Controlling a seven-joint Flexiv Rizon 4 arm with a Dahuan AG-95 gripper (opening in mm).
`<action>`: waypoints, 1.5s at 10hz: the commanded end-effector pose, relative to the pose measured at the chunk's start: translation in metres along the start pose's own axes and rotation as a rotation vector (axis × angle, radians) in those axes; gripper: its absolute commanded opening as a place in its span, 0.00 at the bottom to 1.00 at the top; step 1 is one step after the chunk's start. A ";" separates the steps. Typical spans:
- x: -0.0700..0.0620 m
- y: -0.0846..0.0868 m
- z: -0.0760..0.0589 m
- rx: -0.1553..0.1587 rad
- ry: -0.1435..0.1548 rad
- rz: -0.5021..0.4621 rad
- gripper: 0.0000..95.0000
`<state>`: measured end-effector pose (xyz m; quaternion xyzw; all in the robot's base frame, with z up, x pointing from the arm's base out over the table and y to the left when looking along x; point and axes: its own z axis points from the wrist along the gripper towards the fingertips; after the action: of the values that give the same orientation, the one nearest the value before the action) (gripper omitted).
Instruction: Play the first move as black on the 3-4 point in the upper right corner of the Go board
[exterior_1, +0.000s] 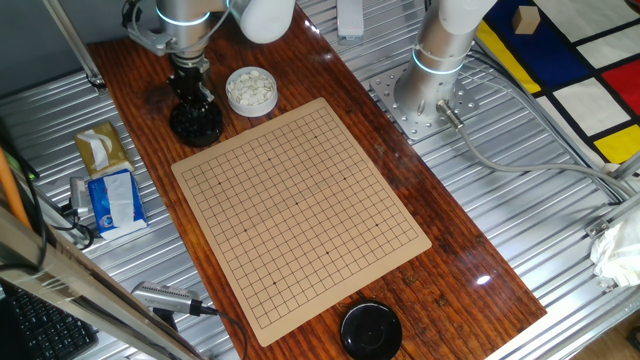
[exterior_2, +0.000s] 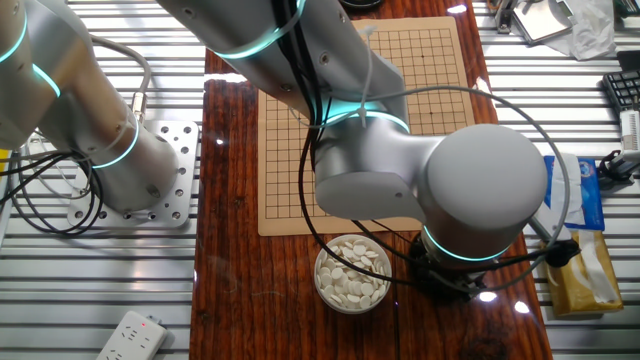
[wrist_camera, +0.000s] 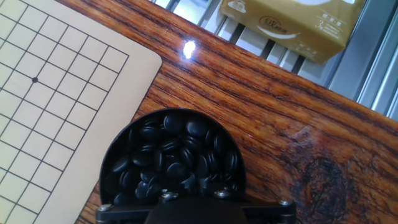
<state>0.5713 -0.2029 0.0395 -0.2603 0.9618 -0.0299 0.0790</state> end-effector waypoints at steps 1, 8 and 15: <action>0.000 0.000 0.000 0.004 0.002 -0.001 0.00; 0.000 0.000 -0.001 0.002 0.003 -0.010 0.40; 0.001 -0.001 -0.006 0.003 0.011 -0.008 0.40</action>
<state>0.5693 -0.2038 0.0451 -0.2630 0.9614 -0.0322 0.0742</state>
